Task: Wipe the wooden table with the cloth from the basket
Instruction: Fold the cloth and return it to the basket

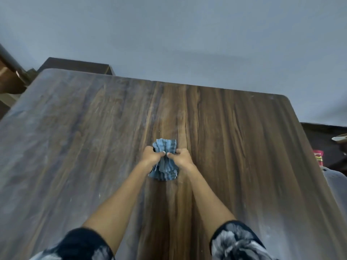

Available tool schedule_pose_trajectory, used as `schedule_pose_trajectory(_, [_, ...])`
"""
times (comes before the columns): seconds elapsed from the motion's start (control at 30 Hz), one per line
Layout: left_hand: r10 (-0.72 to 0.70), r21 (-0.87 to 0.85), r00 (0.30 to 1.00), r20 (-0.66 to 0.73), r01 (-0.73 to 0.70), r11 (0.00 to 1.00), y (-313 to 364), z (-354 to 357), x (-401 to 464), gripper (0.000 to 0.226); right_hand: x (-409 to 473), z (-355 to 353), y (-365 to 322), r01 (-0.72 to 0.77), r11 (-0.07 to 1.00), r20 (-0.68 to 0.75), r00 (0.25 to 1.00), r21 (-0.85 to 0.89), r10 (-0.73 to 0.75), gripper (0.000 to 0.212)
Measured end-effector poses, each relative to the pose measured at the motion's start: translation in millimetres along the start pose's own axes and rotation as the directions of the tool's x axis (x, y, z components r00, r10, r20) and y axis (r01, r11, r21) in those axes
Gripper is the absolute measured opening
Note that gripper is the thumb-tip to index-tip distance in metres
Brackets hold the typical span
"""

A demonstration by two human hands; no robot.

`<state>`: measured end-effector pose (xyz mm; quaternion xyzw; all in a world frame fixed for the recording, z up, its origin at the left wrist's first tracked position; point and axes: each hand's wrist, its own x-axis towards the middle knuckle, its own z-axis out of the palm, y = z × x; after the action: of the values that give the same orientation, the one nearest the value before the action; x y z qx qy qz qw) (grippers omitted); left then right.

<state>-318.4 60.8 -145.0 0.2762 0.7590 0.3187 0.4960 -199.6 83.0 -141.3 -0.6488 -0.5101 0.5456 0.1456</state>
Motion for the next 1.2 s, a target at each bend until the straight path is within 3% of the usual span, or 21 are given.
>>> schedule_pose_trajectory(0.17, [0.076,-0.139,0.993,0.086,-0.063,0.988,65,-20,-24,0.017,-15,-39,-50,0.034,0.97,0.059,0.997,0.239,-0.05,0.025])
schedule_pose_trajectory(0.43, [0.387,-0.04,0.922,-0.006,-0.387,0.921,173,-49,-66,0.026,-50,-94,-156,0.327,0.936,-0.067,0.945,0.132,-0.321,0.028])
schedule_pose_trajectory(0.67, [0.618,0.075,0.775,-0.132,-0.614,0.786,271,-91,-128,0.019,-105,-132,-247,0.569,0.812,-0.204,0.816,0.127,-0.54,0.026])
schedule_pose_trajectory(0.77, [0.68,0.043,0.706,-0.199,-0.687,0.726,309,-111,-155,0.016,-137,-148,-289,0.657,0.739,-0.229,0.75,0.149,-0.621,0.025])
schedule_pose_trajectory(1.07, [0.786,0.04,0.515,-0.343,-0.828,0.56,392,-163,-223,0.02,-210,-181,-377,0.798,0.571,-0.278,0.602,0.192,-0.748,0.024])
schedule_pose_trajectory(1.2, [0.803,0.032,0.462,-0.378,-0.86,0.51,408,-171,-242,0.024,-229,-191,-397,0.831,0.525,-0.286,0.557,0.185,-0.78,0.024])
